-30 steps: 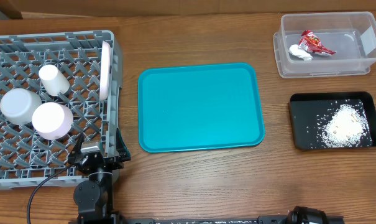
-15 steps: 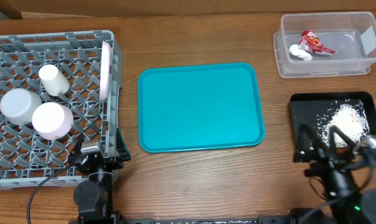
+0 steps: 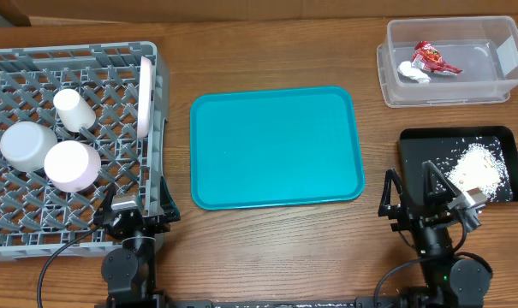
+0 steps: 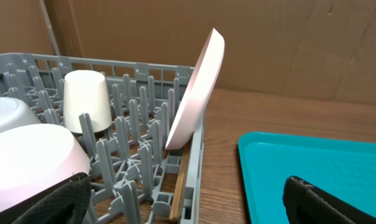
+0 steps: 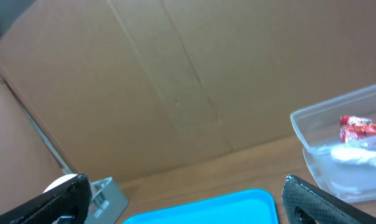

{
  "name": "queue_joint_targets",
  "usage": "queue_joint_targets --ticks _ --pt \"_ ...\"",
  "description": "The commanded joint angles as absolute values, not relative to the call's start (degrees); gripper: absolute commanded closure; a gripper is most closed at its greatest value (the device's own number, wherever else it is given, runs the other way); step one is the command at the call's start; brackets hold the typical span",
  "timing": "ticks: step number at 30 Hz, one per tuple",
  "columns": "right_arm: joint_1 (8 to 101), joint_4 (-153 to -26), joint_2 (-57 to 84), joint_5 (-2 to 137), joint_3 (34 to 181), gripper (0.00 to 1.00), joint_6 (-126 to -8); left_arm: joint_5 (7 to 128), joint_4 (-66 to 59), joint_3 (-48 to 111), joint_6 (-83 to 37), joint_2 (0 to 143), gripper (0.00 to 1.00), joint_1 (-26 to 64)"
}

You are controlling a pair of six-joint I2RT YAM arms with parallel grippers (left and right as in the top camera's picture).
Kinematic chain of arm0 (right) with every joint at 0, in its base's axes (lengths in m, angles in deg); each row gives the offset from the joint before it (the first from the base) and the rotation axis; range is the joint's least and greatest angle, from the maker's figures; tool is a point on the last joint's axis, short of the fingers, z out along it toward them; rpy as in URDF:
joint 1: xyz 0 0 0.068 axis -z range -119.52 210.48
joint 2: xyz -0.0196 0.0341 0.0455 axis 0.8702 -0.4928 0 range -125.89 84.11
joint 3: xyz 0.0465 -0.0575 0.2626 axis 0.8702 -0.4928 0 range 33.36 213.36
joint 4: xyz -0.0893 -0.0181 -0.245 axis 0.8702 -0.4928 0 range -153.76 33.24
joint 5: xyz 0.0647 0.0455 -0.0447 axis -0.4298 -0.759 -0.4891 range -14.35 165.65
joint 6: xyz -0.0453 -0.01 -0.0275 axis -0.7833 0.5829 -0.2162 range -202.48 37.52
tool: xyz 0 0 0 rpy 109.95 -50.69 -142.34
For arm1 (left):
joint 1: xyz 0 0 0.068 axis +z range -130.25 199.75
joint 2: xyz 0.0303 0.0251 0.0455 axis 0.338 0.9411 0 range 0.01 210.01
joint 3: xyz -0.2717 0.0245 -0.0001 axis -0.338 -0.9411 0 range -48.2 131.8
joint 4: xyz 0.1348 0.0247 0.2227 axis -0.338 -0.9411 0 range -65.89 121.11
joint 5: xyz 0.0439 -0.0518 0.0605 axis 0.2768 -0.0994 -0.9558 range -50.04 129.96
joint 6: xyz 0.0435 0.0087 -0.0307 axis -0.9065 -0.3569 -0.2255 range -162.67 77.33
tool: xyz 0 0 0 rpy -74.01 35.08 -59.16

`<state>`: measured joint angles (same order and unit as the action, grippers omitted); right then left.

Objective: Sort waste into correct bins and load items into the dishwasher

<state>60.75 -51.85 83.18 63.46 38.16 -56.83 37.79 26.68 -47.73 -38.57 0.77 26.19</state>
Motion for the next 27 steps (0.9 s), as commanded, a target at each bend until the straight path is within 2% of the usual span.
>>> queue_joint_targets --ticks 1,5,11,15,27 --pt "60.49 -49.31 83.99 64.12 34.99 0.00 -57.07 38.07 26.75 -47.88 -39.68 0.27 0.00 26.50" --pt "60.47 -49.27 83.99 66.26 33.79 0.00 -60.04 38.07 26.75 -47.88 -39.68 0.27 0.00 26.48" --pt "60.45 -54.95 83.99 68.38 33.79 0.00 -74.12 38.07 26.75 -47.88 -39.68 0.27 0.00 26.50" --pt "60.42 -61.73 83.99 74.65 33.79 0.00 -73.81 38.07 26.75 -47.88 -39.68 0.27 0.00 26.48" --pt "60.42 -61.58 83.99 74.96 33.79 0.00 -74.38 38.07 26.75 -47.88 -39.68 0.27 0.00 26.48"
